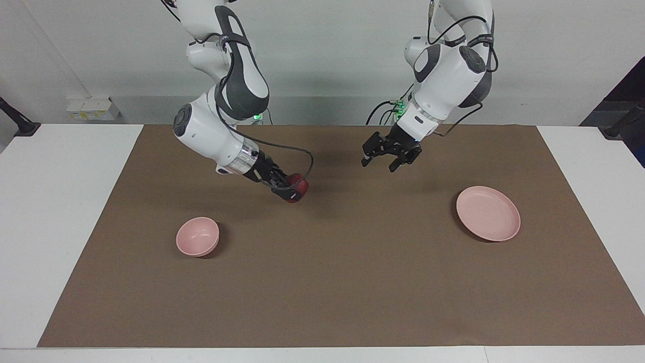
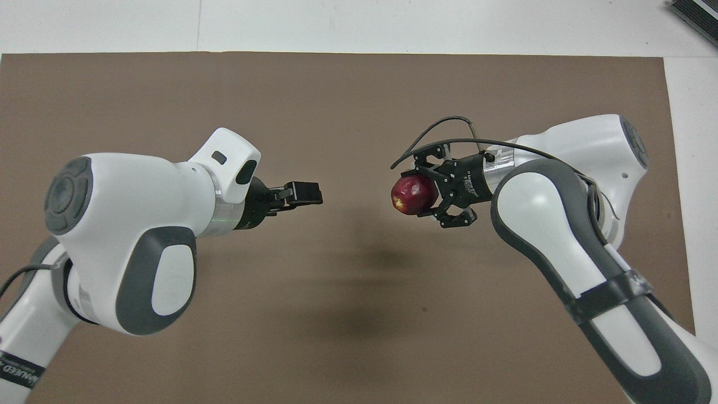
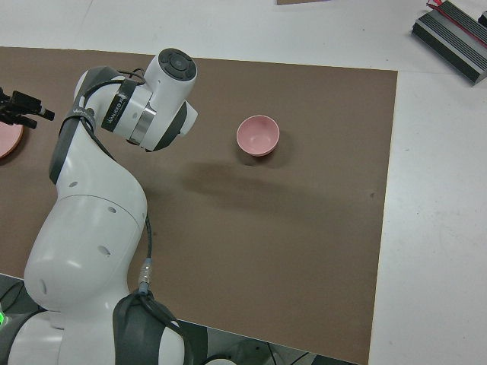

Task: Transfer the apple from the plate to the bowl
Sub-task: 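Carry the apple to the bowl with the right gripper while the left gripper withdraws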

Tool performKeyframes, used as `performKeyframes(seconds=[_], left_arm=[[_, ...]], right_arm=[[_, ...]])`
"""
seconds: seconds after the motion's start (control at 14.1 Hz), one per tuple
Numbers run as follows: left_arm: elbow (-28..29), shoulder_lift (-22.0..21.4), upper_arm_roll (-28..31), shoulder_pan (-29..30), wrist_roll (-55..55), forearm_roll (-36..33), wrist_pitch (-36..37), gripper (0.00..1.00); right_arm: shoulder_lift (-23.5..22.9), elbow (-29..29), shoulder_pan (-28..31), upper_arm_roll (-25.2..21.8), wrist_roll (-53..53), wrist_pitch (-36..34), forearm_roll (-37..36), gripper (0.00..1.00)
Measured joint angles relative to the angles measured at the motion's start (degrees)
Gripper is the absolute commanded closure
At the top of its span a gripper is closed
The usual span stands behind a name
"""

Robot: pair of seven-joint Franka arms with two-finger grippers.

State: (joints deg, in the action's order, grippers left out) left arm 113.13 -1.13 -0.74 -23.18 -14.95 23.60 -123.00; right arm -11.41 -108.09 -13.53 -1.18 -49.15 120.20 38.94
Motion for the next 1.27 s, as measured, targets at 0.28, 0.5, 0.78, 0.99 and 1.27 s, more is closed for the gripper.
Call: performKeyframes(seconds=[0.28, 0.5, 0.78, 0.99, 1.27], left_arm=[[0.0, 0.0, 0.1, 4.5, 5.5, -10.7, 2.3, 0.0], [-0.4, 0.0, 0.2, 6.8, 8.3, -18.1, 2.4, 0.0], [-3.3, 0.0, 0.2, 11.2, 12.9, -19.0, 5.4, 0.0], [-8.4, -0.2, 0.4, 14.2, 15.5, -19.1, 11.8, 0.0], [-17.8, -0.7, 0.7, 16.6, 20.1, -19.2, 23.3, 0.0]], right_arm=[[-0.8, 0.2, 3.9, -0.1, 10.9, 1.8, -12.2, 1.0], [-1.3, 0.2, 7.1, -0.2, 19.7, 2.5, -20.7, 1.0], [-2.0, 0.2, 12.0, -0.3, 30.0, 4.5, -28.0, 1.0], [-2.8, 0.2, 13.7, -0.3, 33.7, 7.0, -31.1, 1.0], [-4.6, 0.2, 13.7, 0.0, 33.8, 11.8, -32.2, 0.96]])
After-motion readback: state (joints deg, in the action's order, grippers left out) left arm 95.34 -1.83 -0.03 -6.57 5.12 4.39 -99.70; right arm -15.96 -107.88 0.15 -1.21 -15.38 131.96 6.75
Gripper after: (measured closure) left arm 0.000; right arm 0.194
